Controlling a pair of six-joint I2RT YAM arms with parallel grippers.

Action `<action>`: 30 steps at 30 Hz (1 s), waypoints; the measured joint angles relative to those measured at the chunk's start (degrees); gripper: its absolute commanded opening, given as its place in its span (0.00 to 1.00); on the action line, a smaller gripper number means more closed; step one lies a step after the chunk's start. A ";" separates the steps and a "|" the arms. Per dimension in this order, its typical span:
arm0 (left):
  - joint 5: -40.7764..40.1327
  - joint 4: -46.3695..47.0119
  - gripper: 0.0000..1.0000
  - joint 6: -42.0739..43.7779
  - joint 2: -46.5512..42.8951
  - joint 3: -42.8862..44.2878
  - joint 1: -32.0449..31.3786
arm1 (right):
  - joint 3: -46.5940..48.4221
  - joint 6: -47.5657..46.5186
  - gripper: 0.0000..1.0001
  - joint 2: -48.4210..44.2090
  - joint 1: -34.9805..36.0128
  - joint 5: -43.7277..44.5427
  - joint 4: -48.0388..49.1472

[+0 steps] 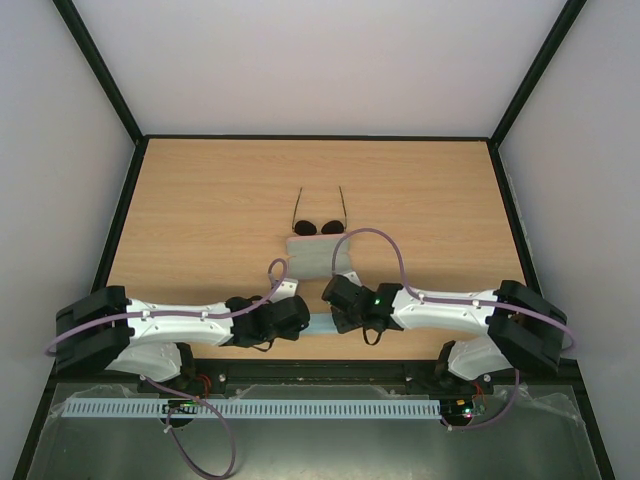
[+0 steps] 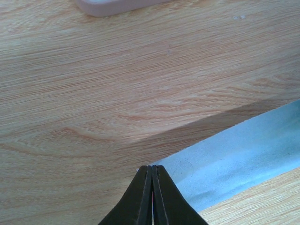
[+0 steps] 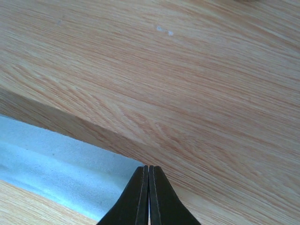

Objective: Organize the sunglasses
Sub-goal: Fold the glasses cleaning cloth at the center of the board.

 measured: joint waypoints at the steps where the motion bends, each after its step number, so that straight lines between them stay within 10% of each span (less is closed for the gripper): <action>1: 0.00 0.02 0.03 0.00 -0.02 -0.07 0.00 | 0.13 -0.02 0.01 0.04 -0.02 0.02 0.02; 30: -0.07 -0.48 0.20 -1.11 -0.74 -1.44 0.02 | 1.66 -0.76 0.08 2.12 -0.04 0.07 0.79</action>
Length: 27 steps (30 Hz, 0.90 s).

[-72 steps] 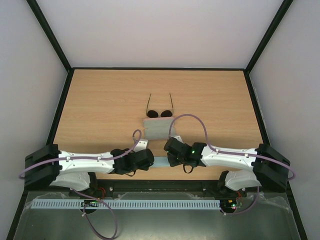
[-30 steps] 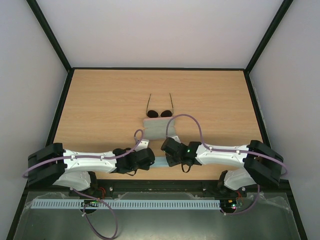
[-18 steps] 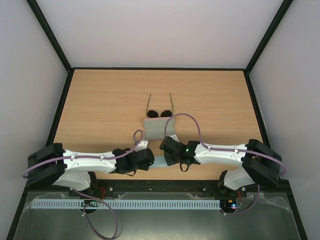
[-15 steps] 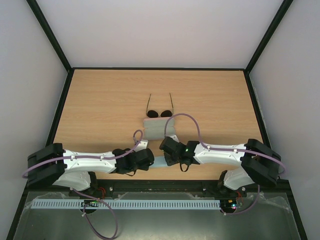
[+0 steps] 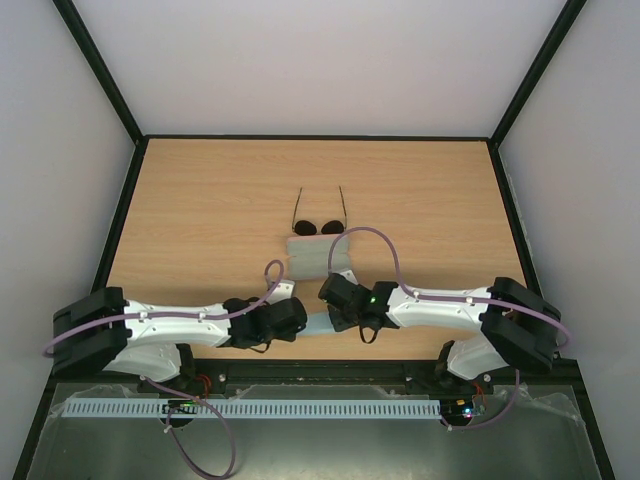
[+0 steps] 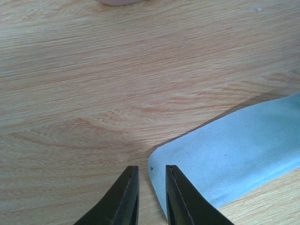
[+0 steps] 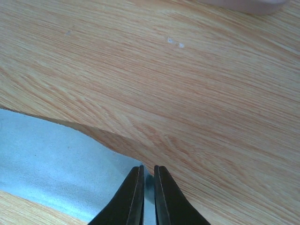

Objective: Organize the sunglasses
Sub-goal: Fold the glasses cleaning cloth at the center of the board.

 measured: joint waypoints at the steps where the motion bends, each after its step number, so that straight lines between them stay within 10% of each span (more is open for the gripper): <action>1: 0.00 -0.09 0.21 0.00 -0.20 0.00 0.00 | 0.04 0.02 0.08 0.00 0.00 0.09 -0.04; 13: -0.74 -4.02 0.50 0.13 -3.06 1.40 0.72 | 0.50 1.18 0.37 -2.82 -0.07 3.23 -3.61; 19: -0.83 -8.04 0.99 1.33 -5.60 5.77 2.27 | 0.50 2.60 0.66 -8.68 -0.66 4.02 -7.52; 22: -0.24 -9.16 0.99 2.25 -7.04 8.09 3.06 | 0.50 3.61 0.97 -13.22 -0.94 3.85 -9.66; 27: 1.81 -10.05 0.99 4.35 -8.22 10.93 4.61 | 0.55 5.92 0.99 -22.93 -1.09 3.26 -13.55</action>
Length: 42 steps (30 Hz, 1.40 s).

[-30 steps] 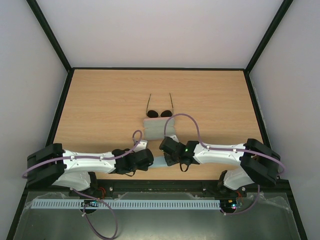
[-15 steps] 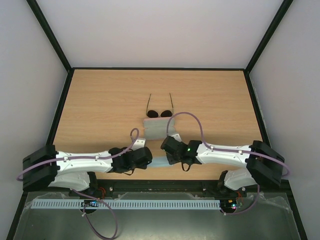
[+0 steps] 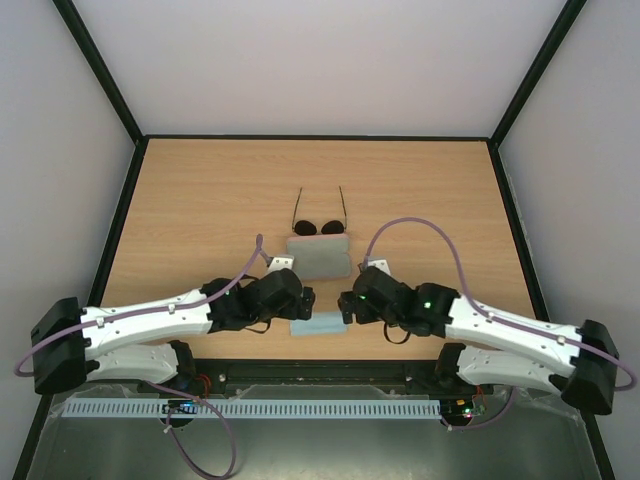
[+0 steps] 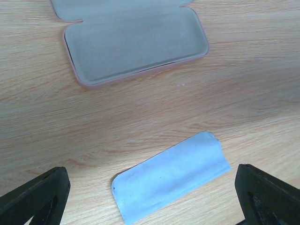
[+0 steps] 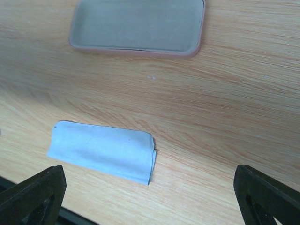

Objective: Organize the sunglasses
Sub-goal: Fold the glasses cleaning cloth at the center of the board, then adjust the glasses cleaning cloth at the center of the board.

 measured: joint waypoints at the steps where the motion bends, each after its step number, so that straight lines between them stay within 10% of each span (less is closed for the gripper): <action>1: 0.55 -0.02 0.99 0.37 -0.04 0.33 0.11 | 0.02 0.52 0.98 -1.81 -0.04 -0.11 -0.55; 24: 12.59 11.96 0.99 0.48 -2.45 -1.77 0.68 | 0.26 6.29 0.99 -18.51 -0.50 -6.64 -3.98; 42: 23.54 31.67 0.99 -11.45 -17.68 -19.89 3.41 | -13.92 8.02 0.99 -22.97 -13.51 -37.46 17.14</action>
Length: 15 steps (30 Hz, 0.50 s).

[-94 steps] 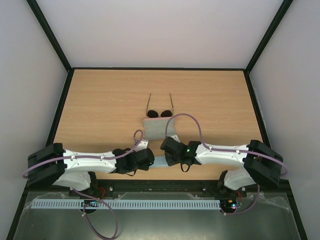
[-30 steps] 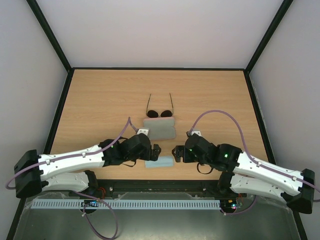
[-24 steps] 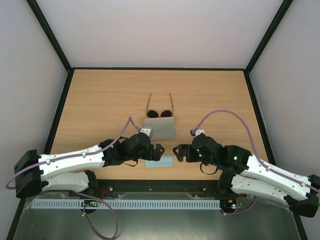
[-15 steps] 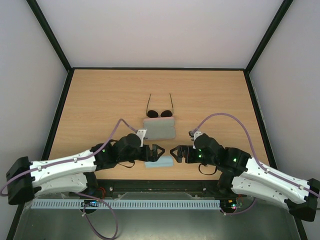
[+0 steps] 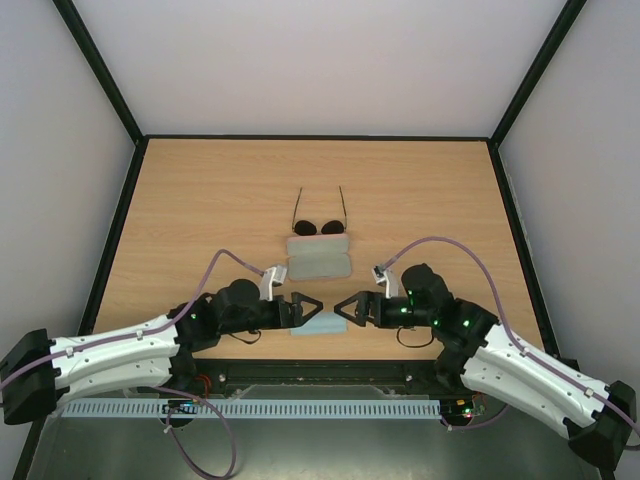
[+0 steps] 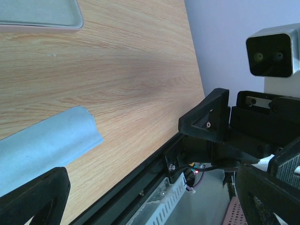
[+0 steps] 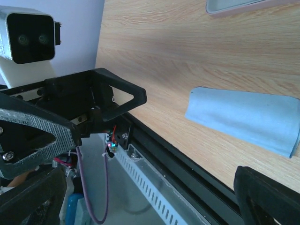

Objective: Organize the sunglasses
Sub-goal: Adjust the glasses cleaning cloth at the center of the board.

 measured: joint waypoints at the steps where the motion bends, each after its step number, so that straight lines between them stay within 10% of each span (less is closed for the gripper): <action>1: 0.00 0.33 0.99 -0.55 -0.07 -0.20 0.00 | 0.00 0.00 0.99 0.04 -0.44 -0.94 0.33; 15: -1.18 -5.51 0.99 -2.05 -6.75 -0.28 1.84 | 6.54 0.22 0.98 3.41 -1.07 6.56 -4.96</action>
